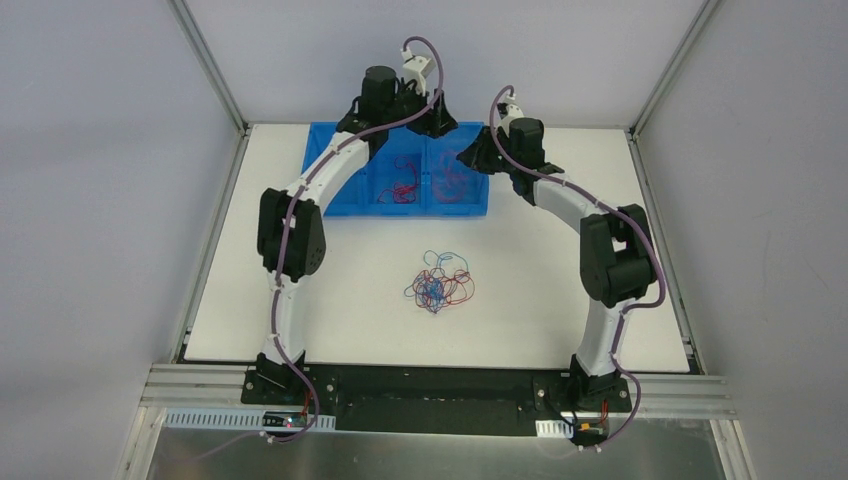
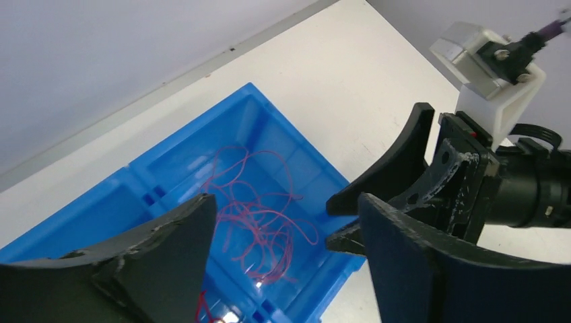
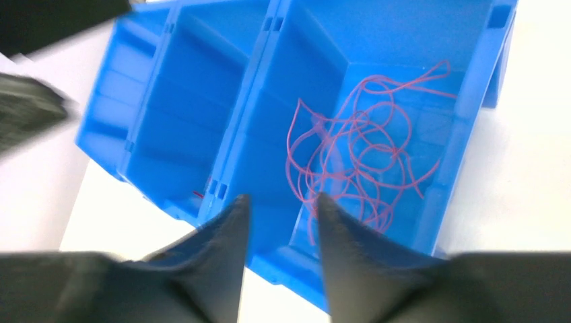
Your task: Untangle the cables
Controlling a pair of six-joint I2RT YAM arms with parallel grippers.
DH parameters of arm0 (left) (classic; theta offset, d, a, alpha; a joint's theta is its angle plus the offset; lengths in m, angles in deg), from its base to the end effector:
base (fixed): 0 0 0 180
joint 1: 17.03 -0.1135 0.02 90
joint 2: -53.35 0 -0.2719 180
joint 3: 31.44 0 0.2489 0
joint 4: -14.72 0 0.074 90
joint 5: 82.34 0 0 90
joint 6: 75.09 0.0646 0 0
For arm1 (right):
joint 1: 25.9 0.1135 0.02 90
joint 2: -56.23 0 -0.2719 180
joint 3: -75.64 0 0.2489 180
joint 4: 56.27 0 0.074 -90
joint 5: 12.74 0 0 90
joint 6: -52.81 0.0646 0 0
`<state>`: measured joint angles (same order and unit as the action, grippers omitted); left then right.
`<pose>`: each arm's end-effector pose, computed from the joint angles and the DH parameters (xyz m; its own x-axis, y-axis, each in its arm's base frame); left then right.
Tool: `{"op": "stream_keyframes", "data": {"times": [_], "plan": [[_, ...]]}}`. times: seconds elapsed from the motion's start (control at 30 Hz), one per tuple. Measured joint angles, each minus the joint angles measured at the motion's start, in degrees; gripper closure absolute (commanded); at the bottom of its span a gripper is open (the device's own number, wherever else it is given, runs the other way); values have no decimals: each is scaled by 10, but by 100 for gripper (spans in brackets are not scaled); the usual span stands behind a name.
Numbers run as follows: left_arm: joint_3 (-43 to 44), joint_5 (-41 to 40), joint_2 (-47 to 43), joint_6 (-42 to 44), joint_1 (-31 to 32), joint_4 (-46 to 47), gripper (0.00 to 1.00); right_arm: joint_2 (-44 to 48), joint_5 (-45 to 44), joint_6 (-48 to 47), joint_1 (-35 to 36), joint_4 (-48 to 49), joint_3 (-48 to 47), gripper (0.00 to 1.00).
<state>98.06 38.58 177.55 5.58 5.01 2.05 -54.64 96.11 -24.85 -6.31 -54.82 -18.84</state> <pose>0.4964 -0.2368 0.3448 -0.2461 -0.0504 -0.9679 0.7645 0.6038 -0.2258 0.4511 0.1827 0.2625 -0.3679 0.0837 -0.9261 -0.5454 0.7872 0.2879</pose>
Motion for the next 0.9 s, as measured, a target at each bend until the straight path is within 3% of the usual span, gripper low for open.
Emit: {"op": "stream_keyframes", "data": {"times": [0.07,0.17,0.5,0.6,0.73,0.9], "plan": [[-13,0,-31,0,-9,-21,13,9,5,-11,0,-26,0,32],[-63,3,-99,0,-21,-46,13,37,16,-26,0,-66,0,24],[-388,83,-447,10,-19,-96,23,260,164,-132,6,-293,71,28],[-473,106,-476,32,19,-112,25,286,197,-151,19,-358,122,33],[-550,125,-450,123,80,-160,33,265,208,-156,43,-432,186,39],[-567,123,-410,265,114,-204,40,201,199,-153,62,-464,195,42]]}}
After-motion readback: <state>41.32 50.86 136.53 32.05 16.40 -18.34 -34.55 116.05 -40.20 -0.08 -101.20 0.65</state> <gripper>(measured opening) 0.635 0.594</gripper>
